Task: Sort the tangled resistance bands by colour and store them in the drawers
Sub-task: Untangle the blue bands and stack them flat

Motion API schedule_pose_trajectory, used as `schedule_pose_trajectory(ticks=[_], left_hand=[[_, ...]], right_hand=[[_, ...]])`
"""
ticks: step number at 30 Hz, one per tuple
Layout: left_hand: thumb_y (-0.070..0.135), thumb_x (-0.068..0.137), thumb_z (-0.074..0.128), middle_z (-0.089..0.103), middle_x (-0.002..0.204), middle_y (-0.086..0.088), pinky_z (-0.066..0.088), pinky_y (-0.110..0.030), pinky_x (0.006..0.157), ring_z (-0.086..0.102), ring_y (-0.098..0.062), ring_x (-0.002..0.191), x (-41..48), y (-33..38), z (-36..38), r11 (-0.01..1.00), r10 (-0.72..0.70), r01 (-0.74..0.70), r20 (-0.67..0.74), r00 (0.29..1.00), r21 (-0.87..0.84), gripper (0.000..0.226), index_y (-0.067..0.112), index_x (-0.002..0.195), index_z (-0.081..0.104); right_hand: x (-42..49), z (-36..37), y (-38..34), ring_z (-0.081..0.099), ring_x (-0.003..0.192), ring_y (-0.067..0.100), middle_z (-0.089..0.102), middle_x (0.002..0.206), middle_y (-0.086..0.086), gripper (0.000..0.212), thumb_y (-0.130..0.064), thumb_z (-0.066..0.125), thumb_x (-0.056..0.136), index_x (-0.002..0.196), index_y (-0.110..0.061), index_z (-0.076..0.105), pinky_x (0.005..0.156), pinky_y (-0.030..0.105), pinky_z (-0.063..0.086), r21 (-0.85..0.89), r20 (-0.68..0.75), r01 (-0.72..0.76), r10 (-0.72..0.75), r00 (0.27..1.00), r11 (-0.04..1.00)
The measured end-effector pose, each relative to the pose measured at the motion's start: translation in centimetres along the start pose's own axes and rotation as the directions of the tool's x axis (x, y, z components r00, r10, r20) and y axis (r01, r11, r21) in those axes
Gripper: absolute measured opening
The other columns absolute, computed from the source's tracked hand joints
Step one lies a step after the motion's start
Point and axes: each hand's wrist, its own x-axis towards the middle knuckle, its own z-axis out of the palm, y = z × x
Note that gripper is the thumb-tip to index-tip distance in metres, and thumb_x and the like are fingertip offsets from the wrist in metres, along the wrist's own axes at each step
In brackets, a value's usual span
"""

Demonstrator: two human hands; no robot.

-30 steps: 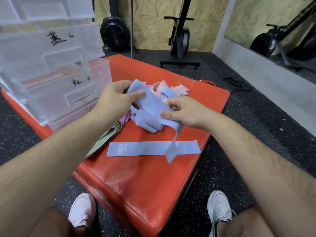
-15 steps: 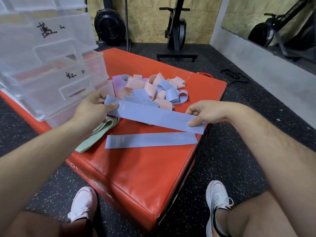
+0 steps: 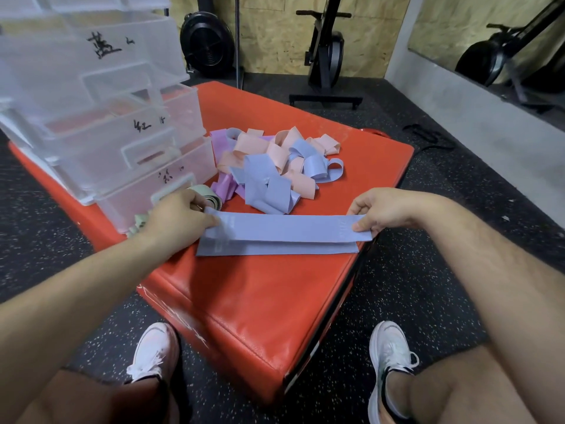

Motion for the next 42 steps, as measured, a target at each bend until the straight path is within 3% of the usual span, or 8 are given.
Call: schedule_pose_trajectory(ticks=[6,11,13,20,25,32,39,42], left_hand=[[-0.005,0.073,0.068,0.049,0.072,0.010,0.034,-0.006,0.055,0.048,-0.007,0.063,-0.9,-0.5,0.6,0.939,0.296,-0.292,0.009,0.955,0.180,0.026,0.014,0.087,0.057],[-0.001,0.076,0.065,0.050,0.071,0.003,0.031,-0.030,0.059,0.049,-0.026,0.073,-0.4,-1.4,1.4,0.896,0.325,-0.328,0.063,0.944,0.299,0.020,0.013,0.090,0.060],[-0.001,0.078,0.063,0.054,0.074,0.001,0.031,-0.029,0.062,0.049,-0.026,0.074,-0.5,-1.4,1.6,0.881,0.343,-0.345,0.066,0.937,0.325,0.019,0.013,0.091,0.061],[-0.004,0.080,0.060,0.058,0.079,-0.002,0.032,-0.028,0.064,0.052,-0.026,0.077,0.0,-2.1,2.2,0.864,0.319,-0.324,0.079,0.945,0.385,0.019,0.013,0.087,0.063],[-0.007,0.076,0.057,0.061,0.088,-0.008,0.047,-0.036,0.071,0.058,-0.030,0.084,0.6,-2.5,2.4,0.870,0.280,-0.304,0.120,0.953,0.387,0.023,0.014,0.083,0.061],[-0.008,0.078,0.058,0.049,0.107,-0.012,0.047,-0.042,0.082,0.050,-0.034,0.097,0.2,-2.7,2.6,0.792,0.324,-0.335,0.114,0.939,0.510,0.022,0.009,0.085,0.071],[0.000,0.079,0.057,0.066,0.099,-0.009,0.048,-0.036,0.077,0.062,-0.030,0.093,0.4,-0.9,2.4,0.677,0.245,-0.401,0.324,0.914,0.618,0.024,0.009,0.095,0.070],[0.002,0.066,0.073,0.061,0.069,-0.009,0.031,-0.033,0.051,0.060,-0.030,0.065,1.2,0.4,3.1,0.576,0.404,-0.515,0.327,0.855,0.634,0.013,0.012,0.071,0.067]], right_hand=[[1.2,1.1,0.6,0.068,0.069,0.024,0.067,0.084,0.012,0.030,-0.002,0.079,0.081,0.102,-0.014,0.062,0.082,0.049,0.057,-0.084,-0.044,-0.027,0.024,0.999,0.996],[1.2,1.2,0.4,0.067,0.059,0.015,0.069,0.075,0.002,0.016,-0.005,0.077,0.085,0.094,-0.012,0.067,0.057,0.024,0.048,-0.160,-0.065,-0.015,0.004,0.998,0.987],[1.2,1.3,0.4,0.066,0.058,0.013,0.070,0.074,0.000,0.012,-0.005,0.076,0.085,0.093,-0.011,0.070,0.054,0.021,0.047,-0.178,-0.067,-0.021,0.009,0.998,0.984],[1.6,1.3,0.6,0.065,0.058,0.012,0.073,0.075,0.002,0.009,-0.007,0.078,0.084,0.090,-0.011,0.073,0.060,0.024,0.050,-0.192,-0.037,-0.010,0.003,0.999,0.981],[1.5,1.4,0.6,0.063,0.056,0.011,0.072,0.071,0.000,0.009,-0.007,0.079,0.083,0.088,-0.012,0.075,0.056,0.020,0.049,-0.193,-0.026,0.008,-0.013,1.000,0.981],[1.5,2.2,0.5,0.062,0.068,0.009,0.071,0.078,-0.008,0.012,-0.018,0.085,0.077,0.084,-0.023,0.077,0.062,0.024,0.045,-0.291,-0.062,-0.012,-0.006,0.998,0.957],[1.2,2.3,-0.9,0.057,0.073,0.007,0.061,0.081,-0.013,0.008,-0.024,0.078,0.083,0.087,-0.029,0.073,0.061,0.026,0.041,-0.431,-0.101,0.001,-0.050,0.994,0.903],[1.4,2.5,-2.6,0.056,0.077,0.009,0.058,0.087,-0.012,0.011,-0.031,0.073,0.087,0.098,-0.032,0.071,0.066,0.027,0.043,-0.382,-0.181,0.101,-0.182,0.966,0.918]])
